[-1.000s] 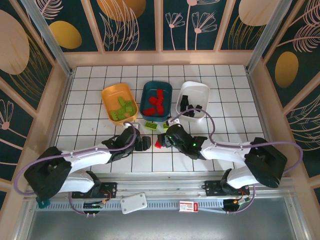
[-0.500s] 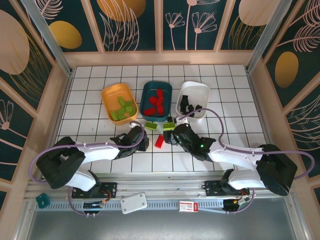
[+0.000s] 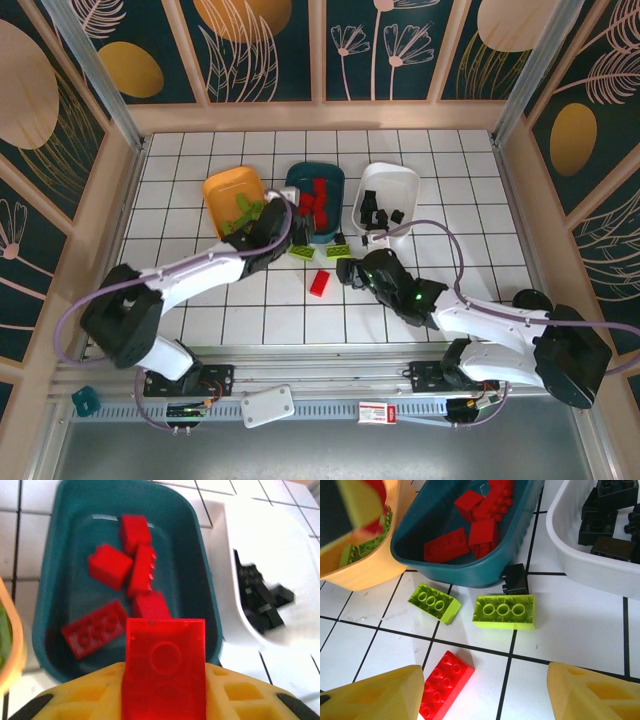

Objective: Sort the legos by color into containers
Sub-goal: Place the lego in the container.

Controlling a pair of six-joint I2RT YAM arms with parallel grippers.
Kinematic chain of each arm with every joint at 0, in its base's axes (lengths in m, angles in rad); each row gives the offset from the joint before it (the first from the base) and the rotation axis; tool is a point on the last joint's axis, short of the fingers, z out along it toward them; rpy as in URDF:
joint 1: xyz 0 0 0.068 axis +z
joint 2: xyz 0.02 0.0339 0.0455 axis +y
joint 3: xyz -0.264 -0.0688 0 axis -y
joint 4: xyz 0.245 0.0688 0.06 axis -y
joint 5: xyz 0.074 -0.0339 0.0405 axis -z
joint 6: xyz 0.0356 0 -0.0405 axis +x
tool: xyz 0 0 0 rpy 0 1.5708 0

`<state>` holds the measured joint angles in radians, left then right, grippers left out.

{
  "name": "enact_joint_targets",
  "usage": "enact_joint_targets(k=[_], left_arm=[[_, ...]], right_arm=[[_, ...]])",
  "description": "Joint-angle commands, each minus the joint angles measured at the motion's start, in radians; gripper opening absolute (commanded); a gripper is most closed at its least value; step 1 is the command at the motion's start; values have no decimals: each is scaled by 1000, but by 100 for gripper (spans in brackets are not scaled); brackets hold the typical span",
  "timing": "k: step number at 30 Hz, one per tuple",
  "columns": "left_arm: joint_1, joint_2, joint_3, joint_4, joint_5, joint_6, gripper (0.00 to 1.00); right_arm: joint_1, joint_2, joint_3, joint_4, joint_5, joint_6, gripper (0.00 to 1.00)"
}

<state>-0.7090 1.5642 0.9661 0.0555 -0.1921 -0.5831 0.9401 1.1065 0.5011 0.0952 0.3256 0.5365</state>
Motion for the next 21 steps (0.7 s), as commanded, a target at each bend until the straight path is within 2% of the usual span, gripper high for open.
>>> enact_joint_targets(k=[1, 4, 6, 10, 12, 16, 21], left_arm=[[24, 129, 124, -31, 0, 53, 38], [41, 236, 223, -57, -15, 66, 45], [55, 283, 285, -82, -13, 72, 56], [56, 274, 323, -87, 38, 71, 70], [53, 235, 293, -79, 60, 65, 76], [26, 141, 178, -66, 72, 63, 78], [-82, 5, -10, -63, 47, 46, 81]], right_arm=[[-6, -41, -25, -20, 38, 34, 67], [-10, -72, -37, -35, 43, 40, 67], [-12, -93, -42, -42, 44, 43, 67], [-17, -119, -47, -53, 47, 43, 68], [-21, -128, -53, -54, 50, 43, 68], [-32, -137, -62, -47, 46, 42, 68], [-52, -137, -71, -39, 32, 39, 68]])
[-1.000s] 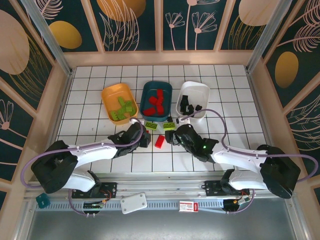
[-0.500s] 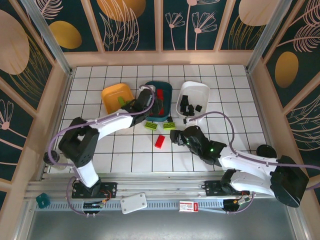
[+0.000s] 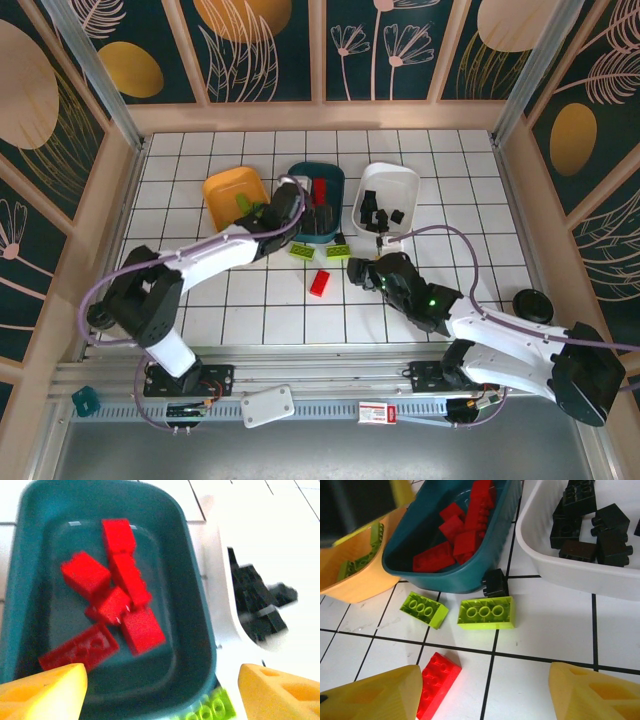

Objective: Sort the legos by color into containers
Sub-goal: Place the lego in the container, then pick up the lego from the middle-left of the table.

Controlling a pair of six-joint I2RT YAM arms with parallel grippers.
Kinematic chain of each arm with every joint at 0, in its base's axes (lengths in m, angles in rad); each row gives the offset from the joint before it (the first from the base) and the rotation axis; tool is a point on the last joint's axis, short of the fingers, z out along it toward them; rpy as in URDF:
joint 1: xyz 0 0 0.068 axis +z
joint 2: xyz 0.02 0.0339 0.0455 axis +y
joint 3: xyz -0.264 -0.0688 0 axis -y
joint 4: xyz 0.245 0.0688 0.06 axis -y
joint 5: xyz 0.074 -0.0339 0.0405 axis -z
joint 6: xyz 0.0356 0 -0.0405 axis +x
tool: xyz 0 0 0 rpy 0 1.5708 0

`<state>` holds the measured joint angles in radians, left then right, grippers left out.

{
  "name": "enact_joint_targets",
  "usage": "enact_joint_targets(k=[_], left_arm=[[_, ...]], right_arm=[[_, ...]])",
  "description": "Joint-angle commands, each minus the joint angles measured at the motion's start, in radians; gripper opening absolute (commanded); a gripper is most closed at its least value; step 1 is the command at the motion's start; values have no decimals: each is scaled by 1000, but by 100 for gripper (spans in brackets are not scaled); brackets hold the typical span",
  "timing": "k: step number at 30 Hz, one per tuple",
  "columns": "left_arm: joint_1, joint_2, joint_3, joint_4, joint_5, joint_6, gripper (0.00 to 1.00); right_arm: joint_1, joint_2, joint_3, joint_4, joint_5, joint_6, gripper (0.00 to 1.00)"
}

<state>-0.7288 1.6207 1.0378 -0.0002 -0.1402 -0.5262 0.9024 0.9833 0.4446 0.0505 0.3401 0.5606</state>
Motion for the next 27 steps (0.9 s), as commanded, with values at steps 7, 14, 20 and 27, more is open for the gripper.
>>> enact_joint_targets(k=[7, 14, 20, 27], left_arm=[[-206, -67, -243, 14, -7, -66, 82], [-259, 45, -246, 6, -53, -82, 64], [-261, 118, -234, 3, -50, -65, 52], [-262, 56, -226, -1, -92, -59, 22]], right_arm=[[-47, -17, -24, 12, -8, 14, 68], [-53, -28, -14, -9, -10, 18, 68], [-55, -52, -8, -34, 0, 18, 68], [-57, -54, -9, -38, 0, 21, 68]])
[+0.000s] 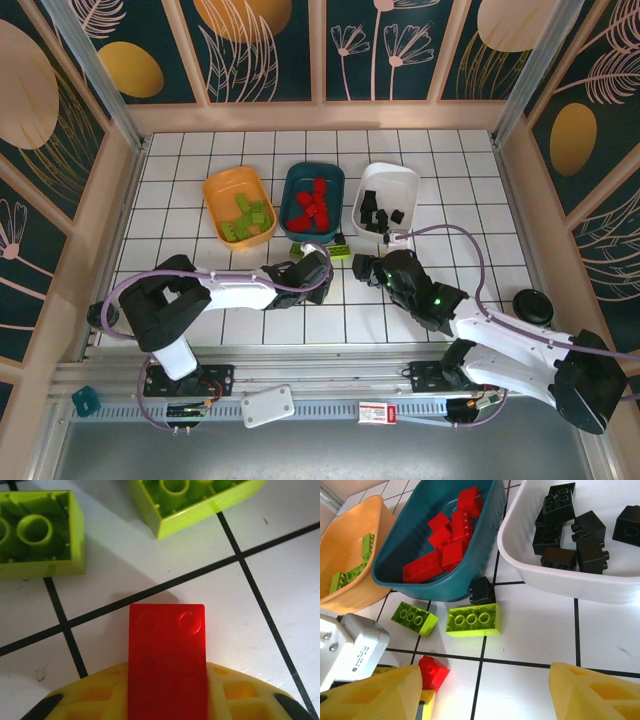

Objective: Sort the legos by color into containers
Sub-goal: Pick up the lego from the middle-left of the table, then place the lego in the container.

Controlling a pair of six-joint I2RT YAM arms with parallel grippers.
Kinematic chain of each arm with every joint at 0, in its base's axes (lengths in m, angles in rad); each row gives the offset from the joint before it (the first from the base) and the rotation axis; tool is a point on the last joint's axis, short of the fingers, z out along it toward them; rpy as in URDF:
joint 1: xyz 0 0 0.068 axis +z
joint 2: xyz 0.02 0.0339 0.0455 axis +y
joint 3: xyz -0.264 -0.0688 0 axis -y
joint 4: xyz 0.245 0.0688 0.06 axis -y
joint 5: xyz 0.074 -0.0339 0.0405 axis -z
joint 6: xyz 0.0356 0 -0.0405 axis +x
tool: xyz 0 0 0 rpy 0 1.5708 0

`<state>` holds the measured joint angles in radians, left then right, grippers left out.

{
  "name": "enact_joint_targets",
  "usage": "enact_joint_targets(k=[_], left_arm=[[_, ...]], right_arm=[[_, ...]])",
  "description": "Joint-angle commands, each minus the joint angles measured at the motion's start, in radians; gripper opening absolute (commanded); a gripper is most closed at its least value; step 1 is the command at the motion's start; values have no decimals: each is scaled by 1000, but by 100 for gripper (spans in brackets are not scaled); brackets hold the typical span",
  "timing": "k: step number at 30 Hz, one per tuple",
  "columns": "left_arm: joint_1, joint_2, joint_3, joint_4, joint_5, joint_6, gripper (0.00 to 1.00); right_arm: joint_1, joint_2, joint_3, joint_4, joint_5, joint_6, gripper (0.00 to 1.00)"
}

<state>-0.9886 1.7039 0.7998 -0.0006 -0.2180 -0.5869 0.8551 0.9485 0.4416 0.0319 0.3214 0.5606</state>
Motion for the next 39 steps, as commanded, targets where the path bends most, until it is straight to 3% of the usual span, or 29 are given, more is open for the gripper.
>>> enact_joint_targets(k=[1, 4, 8, 15, 19, 25, 30, 36, 37, 39], left_arm=[[-1, -51, 19, -2, -33, 5, 20], [29, -112, 49, -2, -63, 17, 20], [138, -133, 119, 26, -40, 33, 18], [279, 63, 376, 23, -21, 69, 20], [328, 207, 538, -18, -12, 74, 32], [349, 284, 691, -72, 22, 77, 66], [347, 118, 596, 2, 94, 45, 90], [344, -157, 329, 116, 170, -23, 99], [345, -200, 274, 133, 172, -37, 98], [345, -266, 185, 156, 169, -59, 98]], right_arm=[[-9, -18, -6, -19, 18, 22, 69], [-13, -17, -11, -14, 15, 24, 68], [-14, -11, -13, -8, 7, 28, 68], [-15, 1, -32, 11, -26, 36, 69], [-15, 43, -34, 31, -62, 19, 72], [-11, 179, -4, 82, -82, -12, 75], [-7, 325, 65, 127, -63, -55, 77], [-3, 519, 174, 187, -16, -101, 81], [-3, 551, 194, 197, -9, -106, 91], [-4, 611, 229, 202, 10, -111, 99]])
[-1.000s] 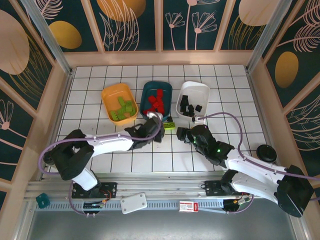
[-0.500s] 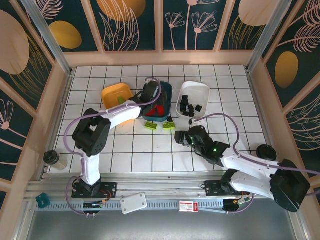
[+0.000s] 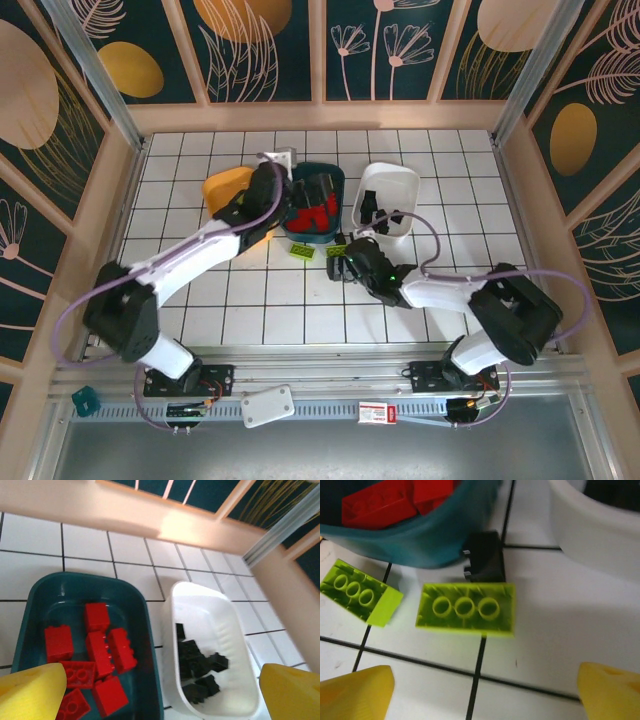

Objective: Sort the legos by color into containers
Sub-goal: Pick up the lego from the center of the table, then place the lego in the container.

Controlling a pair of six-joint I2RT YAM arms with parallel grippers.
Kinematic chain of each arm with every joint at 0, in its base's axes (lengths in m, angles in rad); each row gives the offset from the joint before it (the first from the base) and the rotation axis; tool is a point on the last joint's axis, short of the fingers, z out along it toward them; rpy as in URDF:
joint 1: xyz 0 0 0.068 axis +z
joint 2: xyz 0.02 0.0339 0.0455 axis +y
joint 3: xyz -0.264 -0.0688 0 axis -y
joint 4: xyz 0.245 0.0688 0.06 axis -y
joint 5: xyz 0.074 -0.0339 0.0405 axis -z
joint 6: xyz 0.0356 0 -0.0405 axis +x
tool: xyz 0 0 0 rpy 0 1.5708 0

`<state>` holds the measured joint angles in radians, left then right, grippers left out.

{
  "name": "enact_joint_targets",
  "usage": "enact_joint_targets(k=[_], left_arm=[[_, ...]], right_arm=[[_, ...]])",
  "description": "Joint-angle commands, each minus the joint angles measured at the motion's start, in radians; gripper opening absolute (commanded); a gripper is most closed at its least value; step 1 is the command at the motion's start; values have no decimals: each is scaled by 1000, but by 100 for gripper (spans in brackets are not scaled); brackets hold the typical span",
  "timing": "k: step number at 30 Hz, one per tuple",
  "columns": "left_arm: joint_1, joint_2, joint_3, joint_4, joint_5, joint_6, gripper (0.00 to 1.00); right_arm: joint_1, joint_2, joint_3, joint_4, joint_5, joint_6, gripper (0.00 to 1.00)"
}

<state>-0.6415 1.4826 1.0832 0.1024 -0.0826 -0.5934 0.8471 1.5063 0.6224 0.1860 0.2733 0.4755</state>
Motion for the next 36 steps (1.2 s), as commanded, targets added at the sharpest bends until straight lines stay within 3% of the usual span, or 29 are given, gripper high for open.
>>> enact_joint_targets(k=[1, 8, 15, 25, 32, 36], left_arm=[[-2, -79, -152, 59, 31, -63, 98], [-2, -245, -368, 63, -2, -117, 99], [-2, -329, -466, 56, -42, -147, 99], [-2, -353, -526, 48, -50, -154, 98], [-3, -457, -579, -23, -154, -188, 99], [-3, -572, -620, -100, -243, -229, 99]], right_arm=[[3, 86, 70, 46, 71, -28, 99], [-3, 227, 164, 38, 116, -38, 97], [-11, 268, 158, 77, 57, -60, 84], [34, 4, -64, 165, -85, -56, 53], [48, -259, -126, 110, -237, -59, 47], [42, -224, 4, 94, -348, -120, 46]])
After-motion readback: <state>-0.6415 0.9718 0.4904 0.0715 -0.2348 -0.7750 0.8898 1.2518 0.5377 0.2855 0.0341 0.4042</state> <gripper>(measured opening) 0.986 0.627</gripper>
